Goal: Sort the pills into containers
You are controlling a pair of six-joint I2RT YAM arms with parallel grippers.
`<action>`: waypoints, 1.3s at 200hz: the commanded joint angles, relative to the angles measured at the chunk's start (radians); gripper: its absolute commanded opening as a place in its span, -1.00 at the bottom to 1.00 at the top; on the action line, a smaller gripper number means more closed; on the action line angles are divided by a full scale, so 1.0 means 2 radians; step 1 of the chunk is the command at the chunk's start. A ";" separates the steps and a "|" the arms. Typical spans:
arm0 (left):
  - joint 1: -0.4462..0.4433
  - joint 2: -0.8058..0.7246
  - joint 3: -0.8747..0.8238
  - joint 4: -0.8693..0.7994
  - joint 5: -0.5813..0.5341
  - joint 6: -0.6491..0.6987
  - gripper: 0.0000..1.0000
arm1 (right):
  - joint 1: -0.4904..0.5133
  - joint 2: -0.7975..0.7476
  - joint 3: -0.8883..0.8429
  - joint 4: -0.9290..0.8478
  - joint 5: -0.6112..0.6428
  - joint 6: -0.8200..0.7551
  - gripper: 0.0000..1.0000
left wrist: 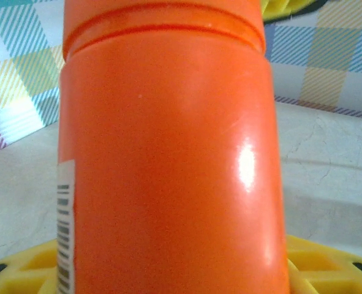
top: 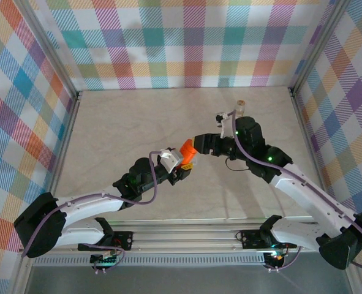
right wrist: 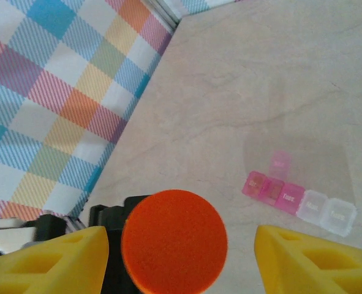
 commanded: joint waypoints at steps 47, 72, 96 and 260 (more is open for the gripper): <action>-0.005 0.013 0.000 0.036 0.000 -0.013 -0.74 | 0.014 0.050 0.007 0.051 -0.010 0.017 0.25; -0.005 0.012 0.001 0.037 -0.003 -0.011 -0.74 | 0.019 0.063 0.011 0.052 -0.021 0.018 0.23; -0.005 0.012 0.003 0.037 -0.005 -0.009 -0.74 | 0.021 0.063 0.005 0.060 -0.033 0.019 0.15; 0.053 -0.077 -0.020 -0.029 0.244 0.018 -0.75 | 0.020 0.065 0.113 -0.191 -0.353 -0.628 -0.28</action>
